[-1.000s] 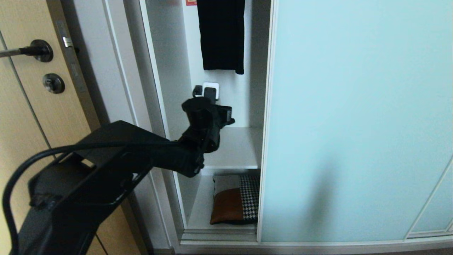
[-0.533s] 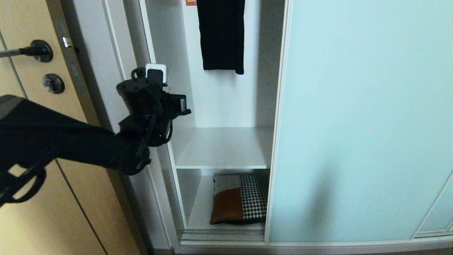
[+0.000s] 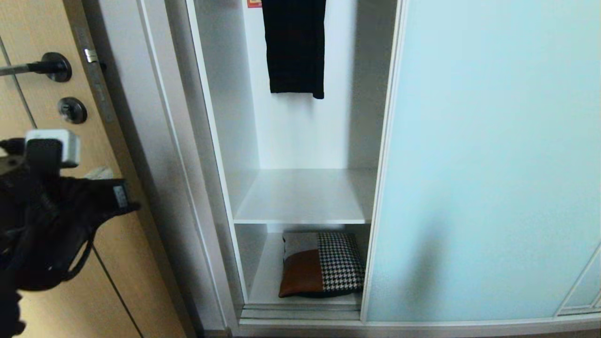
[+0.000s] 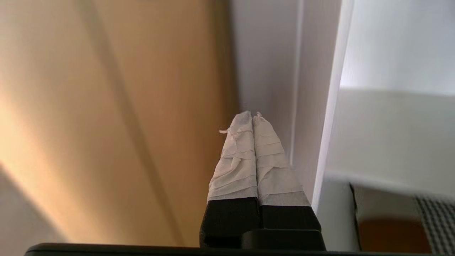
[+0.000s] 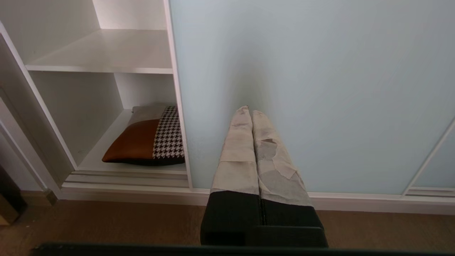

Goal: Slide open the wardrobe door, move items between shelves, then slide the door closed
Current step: Open the door

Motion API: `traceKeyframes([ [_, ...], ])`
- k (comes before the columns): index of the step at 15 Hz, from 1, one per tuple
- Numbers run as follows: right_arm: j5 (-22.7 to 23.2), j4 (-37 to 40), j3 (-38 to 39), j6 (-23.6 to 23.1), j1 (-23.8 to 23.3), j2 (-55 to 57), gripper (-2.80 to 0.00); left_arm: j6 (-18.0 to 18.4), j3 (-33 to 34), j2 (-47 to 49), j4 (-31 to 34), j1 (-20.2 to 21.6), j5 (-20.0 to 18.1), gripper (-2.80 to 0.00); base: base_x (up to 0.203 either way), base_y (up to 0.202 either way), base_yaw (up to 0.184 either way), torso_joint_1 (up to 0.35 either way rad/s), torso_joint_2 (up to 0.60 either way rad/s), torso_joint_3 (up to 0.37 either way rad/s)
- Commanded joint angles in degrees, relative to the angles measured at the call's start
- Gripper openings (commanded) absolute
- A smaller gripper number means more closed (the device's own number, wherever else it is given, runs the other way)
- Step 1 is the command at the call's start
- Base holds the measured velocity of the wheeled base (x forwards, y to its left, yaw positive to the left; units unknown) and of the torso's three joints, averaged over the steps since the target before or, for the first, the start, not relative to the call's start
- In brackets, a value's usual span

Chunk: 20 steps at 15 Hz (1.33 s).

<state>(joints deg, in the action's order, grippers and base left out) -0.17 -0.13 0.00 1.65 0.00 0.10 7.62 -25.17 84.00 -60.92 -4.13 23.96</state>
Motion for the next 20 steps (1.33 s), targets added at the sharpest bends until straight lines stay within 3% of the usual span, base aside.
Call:
traceKeyframes([
  [1, 0.0, 0.0, 0.0, 0.0, 0.0, 0.1, -2.8, -0.7, 8.5, -12.5, -0.2, 1.2, 0.2, -2.8, 0.0, 0.0, 0.0, 0.0, 0.0, 0.0],
  [3, 0.0, 0.0, 0.0, 0.0, 0.0, 0.1, -2.8, -1.7, 16.2, -22.5, 0.8, 1.7, 0.2, -2.8, 0.0, 0.0, 0.0, 0.0, 0.0, 0.0],
  [7, 0.0, 0.0, 0.0, 0.0, 0.0, 0.1, -2.8, -2.3, 19.5, -43.2, 12.0, 2.1, 0.2, -2.8, 0.0, 0.0, 0.0, 0.0, 0.0, 0.0],
  [10, 0.0, 0.0, 0.0, 0.0, 0.0, 0.1, -2.8, -2.5, 19.6, -62.2, 27.8, 2.2, 0.0, -2.8, 0.0, 0.0, 0.0, 0.0, 0.0, 0.0],
  [12, 0.0, 0.0, 0.0, 0.0, 0.0, 0.1, -2.8, -2.8, 18.6, -73.9, 43.5, 2.9, -0.7, -2.8, 0.0, 0.0, 0.0, 0.0, 0.0, 0.0],
  [15, 0.0, 0.0, 0.0, 0.0, 0.0, 0.1, -2.8, -3.5, 19.4, -83.9, 63.6, 3.8, -9.2, -2.8, 0.0, 0.0, 0.0, 0.0, 0.0, 0.0],
  [17, 0.0, 0.0, 0.0, 0.0, 0.0, 0.1, -2.8, -6.4, 21.5, -84.1, 63.7, 3.9, -13.6, -2.8, 0.0, 0.0, 0.0, 0.0, 0.0, 0.0],
  [20, 0.0, 0.0, 0.0, 0.0, 0.0, 0.1, -2.8, -6.6, 22.6, -84.0, 63.3, 3.9, -20.2, -2.8, 0.0, 0.0, 0.0, 0.0, 0.0, 0.0],
])
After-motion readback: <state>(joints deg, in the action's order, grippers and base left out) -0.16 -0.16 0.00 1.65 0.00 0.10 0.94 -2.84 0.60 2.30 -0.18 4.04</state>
